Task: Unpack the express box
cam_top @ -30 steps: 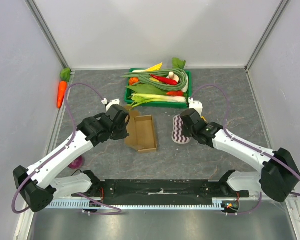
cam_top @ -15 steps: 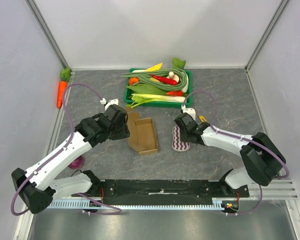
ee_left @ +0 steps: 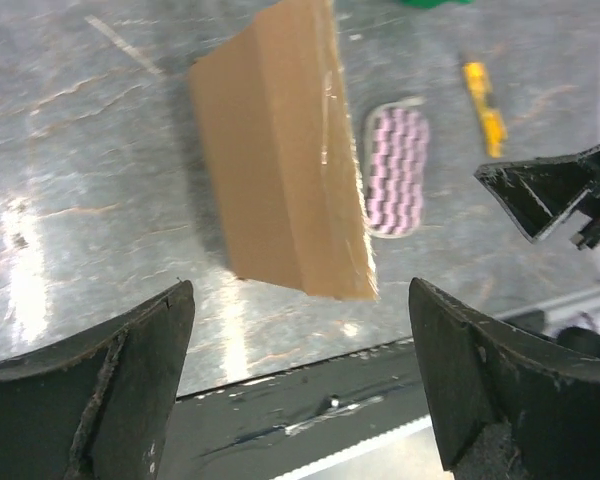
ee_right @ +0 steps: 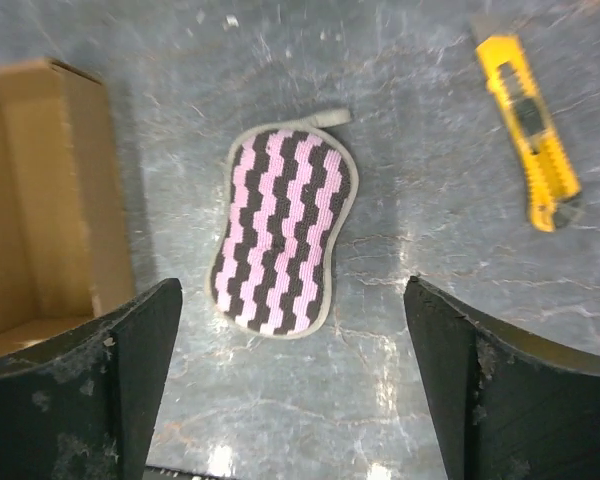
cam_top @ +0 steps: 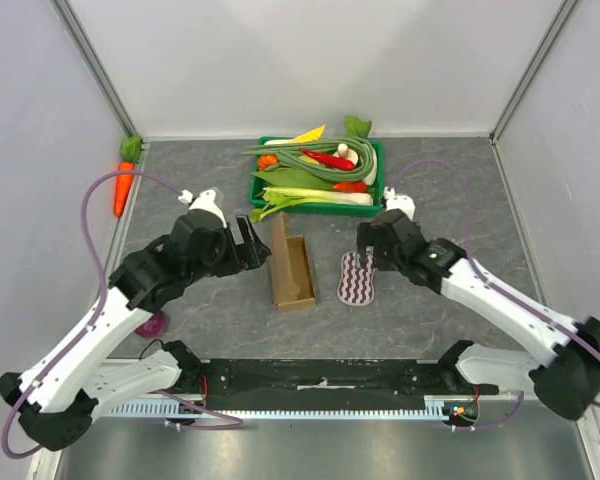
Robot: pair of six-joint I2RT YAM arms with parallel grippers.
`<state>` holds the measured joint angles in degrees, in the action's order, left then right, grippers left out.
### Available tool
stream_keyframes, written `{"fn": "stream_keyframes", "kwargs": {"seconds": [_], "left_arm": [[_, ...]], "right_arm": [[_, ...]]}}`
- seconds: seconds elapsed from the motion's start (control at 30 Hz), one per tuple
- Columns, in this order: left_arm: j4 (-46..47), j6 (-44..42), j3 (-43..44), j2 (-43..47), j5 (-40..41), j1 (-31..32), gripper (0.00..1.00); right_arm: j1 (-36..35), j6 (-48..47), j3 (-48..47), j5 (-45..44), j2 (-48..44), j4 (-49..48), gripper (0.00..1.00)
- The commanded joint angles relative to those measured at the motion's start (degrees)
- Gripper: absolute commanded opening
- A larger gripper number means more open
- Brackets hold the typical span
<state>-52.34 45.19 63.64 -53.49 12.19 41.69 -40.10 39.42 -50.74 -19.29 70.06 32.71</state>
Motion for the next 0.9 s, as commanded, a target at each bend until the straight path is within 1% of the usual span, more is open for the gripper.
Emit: {"fn": "stream_keyframes", "kwargs": {"seconds": [0.0,0.03,0.1,0.2,0.27,0.37,0.43,0.57,0.7,0.87], "left_arm": [[5.31,-2.91,4.30,4.53,-6.38,-0.12,0.93],[5.14,-2.65,4.65,5.93,-7.52,-0.12,0.93],[4.61,-2.04,4.57,7.87,-7.79,-0.12,0.93],[2.95,-0.72,3.87,12.70,-5.34,-0.12,0.93],[1.54,-0.28,3.16,16.48,-3.84,-0.12,0.93],[-0.39,-0.28,3.16,20.78,-1.64,-0.12,0.93],[-1.62,-0.71,3.95,22.02,-1.46,-0.12,0.94],[-7.93,-1.07,7.11,23.17,-1.81,-0.12,0.95],[-13.13,-1.59,9.66,23.26,0.38,-0.21,0.96],[-14.55,-2.74,11.51,23.35,0.82,-0.12,0.98]], "right_arm": [[0.37,0.22,-7.34,-2.33,-9.84,11.91,0.98],[0.37,0.13,-8.31,-2.77,-12.99,13.51,0.98],[0.37,0.13,-11.65,-4.17,-15.91,18.69,0.98],[0.37,-0.13,-16.75,-7.50,-21.79,24.85,0.98],[0.37,-0.48,-19.99,-8.83,-23.73,28.18,0.98],[0.37,-0.66,-23.07,-11.29,-27.25,30.74,0.98],[0.37,-0.57,-25.36,-12.00,-29.10,32.23,0.98],[0.37,0.57,-28.97,-12.97,-30.86,34.79,0.98],[0.37,0.31,-30.91,-13.49,-32.09,35.49,0.98],[0.37,-0.04,-33.45,-14.28,-31.92,36.11,0.98]]}}
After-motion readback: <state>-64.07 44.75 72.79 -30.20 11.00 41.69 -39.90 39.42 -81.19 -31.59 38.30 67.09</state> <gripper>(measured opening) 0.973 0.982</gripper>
